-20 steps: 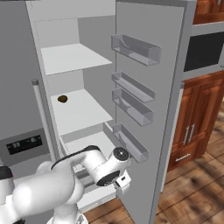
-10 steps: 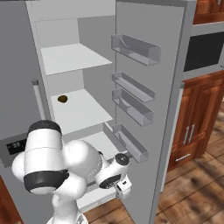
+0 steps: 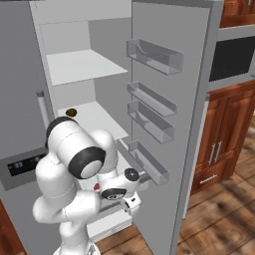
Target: Place the avocado and bell pepper inside the fridge drawer. Close the drawer after placing the vegetables.
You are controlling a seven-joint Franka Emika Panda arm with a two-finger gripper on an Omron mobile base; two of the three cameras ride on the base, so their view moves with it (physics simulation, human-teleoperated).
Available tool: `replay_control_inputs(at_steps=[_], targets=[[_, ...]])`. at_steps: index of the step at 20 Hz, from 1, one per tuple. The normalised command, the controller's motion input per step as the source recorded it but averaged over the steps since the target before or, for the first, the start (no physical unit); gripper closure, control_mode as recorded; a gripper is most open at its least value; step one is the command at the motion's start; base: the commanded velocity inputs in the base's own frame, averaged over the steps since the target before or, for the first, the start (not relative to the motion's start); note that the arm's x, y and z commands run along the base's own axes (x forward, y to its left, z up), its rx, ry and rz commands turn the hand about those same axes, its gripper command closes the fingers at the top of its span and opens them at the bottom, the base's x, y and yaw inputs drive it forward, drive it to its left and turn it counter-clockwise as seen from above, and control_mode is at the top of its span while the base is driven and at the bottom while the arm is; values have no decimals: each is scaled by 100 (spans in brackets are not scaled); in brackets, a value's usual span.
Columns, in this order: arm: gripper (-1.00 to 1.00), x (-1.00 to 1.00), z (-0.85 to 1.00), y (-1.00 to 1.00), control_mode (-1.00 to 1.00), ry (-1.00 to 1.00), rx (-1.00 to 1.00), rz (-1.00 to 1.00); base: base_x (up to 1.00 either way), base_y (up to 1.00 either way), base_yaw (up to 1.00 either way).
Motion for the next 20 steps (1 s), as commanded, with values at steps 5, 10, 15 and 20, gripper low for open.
replay_control_inputs(at_steps=[5,10,15,20], targets=[[-100,53,0,44,-100,0,5,0,0,0,0],[-100,56,0,41,-100,0,6,0,0,0,0],[-100,61,-3,34,-100,0,12,0,0,0,0],[-100,81,0,15,-100,0,16,1,0,0,0]])
